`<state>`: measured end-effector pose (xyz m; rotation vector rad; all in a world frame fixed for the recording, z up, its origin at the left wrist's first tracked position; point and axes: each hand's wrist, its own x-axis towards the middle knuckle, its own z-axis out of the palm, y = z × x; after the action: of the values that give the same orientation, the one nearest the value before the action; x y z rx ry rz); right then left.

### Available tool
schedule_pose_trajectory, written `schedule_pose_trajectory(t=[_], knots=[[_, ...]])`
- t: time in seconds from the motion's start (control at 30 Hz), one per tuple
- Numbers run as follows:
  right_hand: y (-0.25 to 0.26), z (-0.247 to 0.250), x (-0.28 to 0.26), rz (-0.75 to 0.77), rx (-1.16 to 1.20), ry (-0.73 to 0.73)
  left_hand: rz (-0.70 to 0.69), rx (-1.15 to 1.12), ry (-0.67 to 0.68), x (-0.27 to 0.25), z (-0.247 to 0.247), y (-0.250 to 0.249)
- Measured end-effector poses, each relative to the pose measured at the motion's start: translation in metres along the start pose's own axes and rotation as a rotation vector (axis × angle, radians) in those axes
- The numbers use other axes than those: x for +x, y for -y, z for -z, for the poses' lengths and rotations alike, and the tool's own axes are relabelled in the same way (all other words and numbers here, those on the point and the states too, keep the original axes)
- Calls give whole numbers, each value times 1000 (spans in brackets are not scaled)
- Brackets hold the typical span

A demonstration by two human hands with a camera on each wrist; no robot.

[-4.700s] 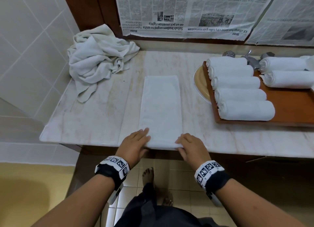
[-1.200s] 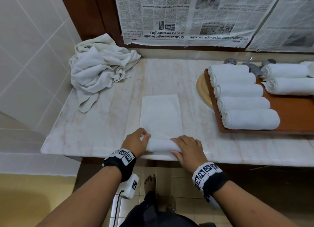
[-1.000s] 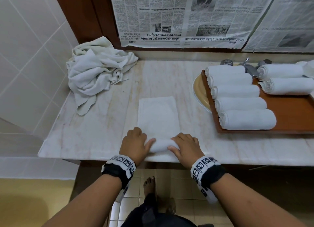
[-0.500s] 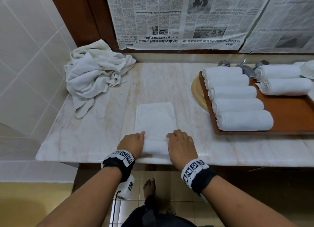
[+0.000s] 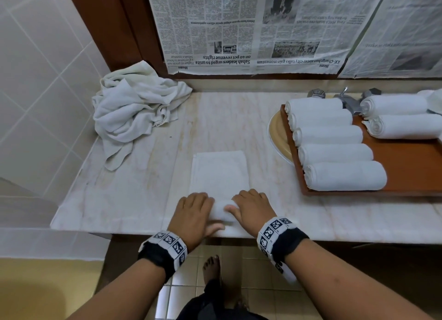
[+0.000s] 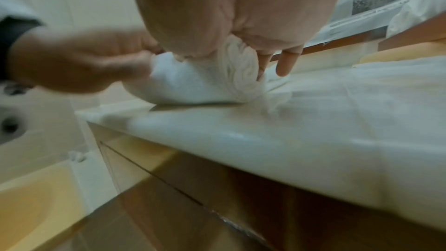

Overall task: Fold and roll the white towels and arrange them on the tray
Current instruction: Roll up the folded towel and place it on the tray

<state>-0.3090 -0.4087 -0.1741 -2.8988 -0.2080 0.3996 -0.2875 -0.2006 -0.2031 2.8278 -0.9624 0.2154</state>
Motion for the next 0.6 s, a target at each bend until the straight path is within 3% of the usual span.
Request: schedule_pose_trajectory(t=[0.13,0.23,0.33,0.4,0.6], knots=[[8,9,4,7,-46,56,31,71,17,-12,-11,5],[11,3,4,-76,33,13,58,106,30,-6,-7,3],[12,1,-1,-145,75,-19,86,41,124,4,-1,4],[16,1,-8,-101,-8,-55,114,-30,174,13,4,3],[33,-29,-33,-33,-238,-200,377,-248,311,39,10,0]])
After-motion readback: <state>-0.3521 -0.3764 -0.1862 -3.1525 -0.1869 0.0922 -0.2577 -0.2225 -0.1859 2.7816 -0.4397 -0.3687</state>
